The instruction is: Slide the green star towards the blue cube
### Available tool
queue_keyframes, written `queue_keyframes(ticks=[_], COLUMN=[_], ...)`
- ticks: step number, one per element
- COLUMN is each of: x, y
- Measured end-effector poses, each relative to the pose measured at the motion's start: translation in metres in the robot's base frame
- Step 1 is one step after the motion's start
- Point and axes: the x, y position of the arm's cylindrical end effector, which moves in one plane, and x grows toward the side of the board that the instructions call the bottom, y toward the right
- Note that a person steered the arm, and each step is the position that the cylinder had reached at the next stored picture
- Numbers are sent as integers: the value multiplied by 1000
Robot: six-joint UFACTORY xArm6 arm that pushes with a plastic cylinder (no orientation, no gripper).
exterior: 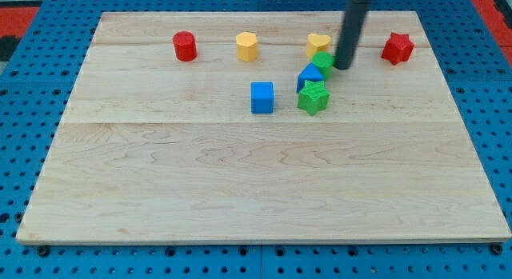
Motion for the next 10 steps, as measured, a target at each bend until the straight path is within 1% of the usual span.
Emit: queue_keyframes(ticks=[1, 2, 4, 5, 6, 8, 9, 10], x=[-7, -7, 11, 48, 59, 68, 75, 84], y=[-21, -23, 35, 43, 26, 0, -28, -16])
